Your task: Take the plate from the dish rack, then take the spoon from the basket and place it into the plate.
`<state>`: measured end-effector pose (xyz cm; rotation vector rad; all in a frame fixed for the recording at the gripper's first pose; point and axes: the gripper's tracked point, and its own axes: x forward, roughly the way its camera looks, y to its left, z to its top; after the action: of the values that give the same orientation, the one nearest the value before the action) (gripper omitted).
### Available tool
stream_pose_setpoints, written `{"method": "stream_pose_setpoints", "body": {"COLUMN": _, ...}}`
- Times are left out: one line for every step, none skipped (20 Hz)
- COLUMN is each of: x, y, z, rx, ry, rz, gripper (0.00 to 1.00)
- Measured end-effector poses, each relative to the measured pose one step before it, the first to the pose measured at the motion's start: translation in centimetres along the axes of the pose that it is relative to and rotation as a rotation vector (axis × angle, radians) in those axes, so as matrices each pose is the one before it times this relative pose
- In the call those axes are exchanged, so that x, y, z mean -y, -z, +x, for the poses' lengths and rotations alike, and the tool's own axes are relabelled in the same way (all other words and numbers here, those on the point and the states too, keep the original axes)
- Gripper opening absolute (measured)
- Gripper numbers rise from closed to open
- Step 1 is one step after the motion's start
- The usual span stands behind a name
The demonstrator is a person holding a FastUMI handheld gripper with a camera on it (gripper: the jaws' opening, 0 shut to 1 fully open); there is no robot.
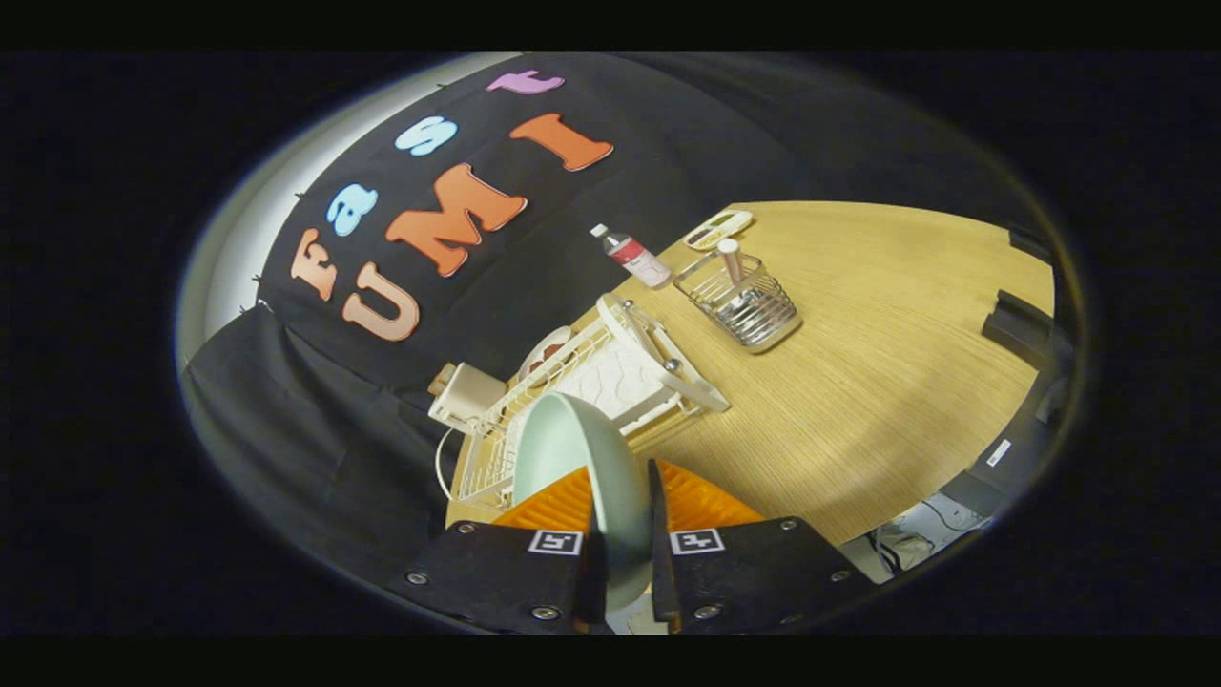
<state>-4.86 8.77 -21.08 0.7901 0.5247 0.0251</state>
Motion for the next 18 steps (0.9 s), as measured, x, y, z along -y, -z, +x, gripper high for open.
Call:
{"method": "stream_pose_setpoints", "body": {"x": 0.316, "y": 0.717, "z": 0.212, "rx": -0.00638, "ry": -0.00280, "rz": 0.01165, "gripper": 0.19}}
{"method": "stream_pose_setpoints", "body": {"x": 0.290, "y": 0.760, "z": 0.441, "rx": -0.01072, "ry": 0.00012, "rz": 0.01161, "gripper": 0.19}}
{"method": "stream_pose_setpoints", "body": {"x": 0.249, "y": 0.981, "z": 0.442, "rx": -0.01331, "ry": 0.00104, "rz": 0.01100, "gripper": 0.19}}
{"method": "stream_pose_setpoints", "body": {"x": 0.412, "y": 0.724, "z": 0.393, "rx": -0.01452, "ry": 0.00283, "rz": 0.01470, "gripper": 0.19}}
{"method": "stream_pose_setpoints", "body": {"x": 0.294, "y": 0.682, "z": 0.233, "rx": -0.01534, "ry": 0.00068, "rz": 0.01133, "gripper": 0.19}}
{"method": "stream_pose_setpoints", "body": {"x": 0.083, "y": 0.450, "z": 0.398, "rx": -0.01369, "ry": -0.00093, "rz": 0.00735, "gripper": 0.19}}
{"method": "stream_pose_setpoints", "body": {"x": -0.057, "y": 0.412, "z": 0.219, "rx": -0.01272, "ry": -0.00065, "rz": 0.00692, "gripper": 0.19}}
{"method": "stream_pose_setpoints", "body": {"x": 0.082, "y": 0.223, "z": 0.318, "rx": -0.00796, "ry": -0.00408, "rz": 0.00478, "gripper": 0.19}}
{"method": "stream_pose_setpoints", "body": {"x": 0.117, "y": 0.270, "z": 0.213, "rx": -0.00372, "ry": 0.00089, "rz": 0.00675, "gripper": 0.19}}
{"method": "stream_pose_setpoints", "body": {"x": 0.092, "y": -0.001, "z": 0.243, "rx": -0.00194, "ry": 0.00409, "rz": 0.00193, "gripper": 0.19}}
{"method": "stream_pose_setpoints", "body": {"x": 0.235, "y": 0.059, "z": 0.278, "rx": -0.00326, "ry": 0.01030, "rz": -0.00847, "gripper": 0.19}}
{"method": "stream_pose_setpoints", "body": {"x": 0.204, "y": 0.284, "z": 0.207, "rx": -0.00505, "ry": 0.01654, "rz": -0.02047, "gripper": 0.19}}
{"method": "stream_pose_setpoints", "body": {"x": 0.023, "y": 0.187, "z": 0.269, "rx": -0.00987, "ry": 0.00014, "rz": -0.01669, "gripper": 0.19}}
{"method": "stream_pose_setpoints", "body": {"x": -0.407, "y": -0.046, "z": -0.086, "rx": 0.00192, "ry": -0.00797, "rz": 0.00018, "gripper": 0.20}}
{"method": "stream_pose_setpoints", "body": {"x": -0.003, "y": -0.019, "z": 0.101, "rx": -0.00415, "ry": 0.00065, "rz": -0.00524, "gripper": 0.20}}
{"method": "stream_pose_setpoints", "body": {"x": 0.077, "y": 0.007, "z": 0.165, "rx": -0.00469, "ry": 0.00456, "rz": -0.00377, "gripper": 0.22}}
{"method": "stream_pose_setpoints", "body": {"x": 0.336, "y": 0.163, "z": 0.220, "rx": -0.00388, "ry": 0.01697, "rz": -0.00352, "gripper": 0.23}}
{"method": "stream_pose_setpoints", "body": {"x": 0.432, "y": -0.239, "z": 0.078, "rx": -0.00020, "ry": 0.01373, "rz": -0.00467, "gripper": 0.24}}
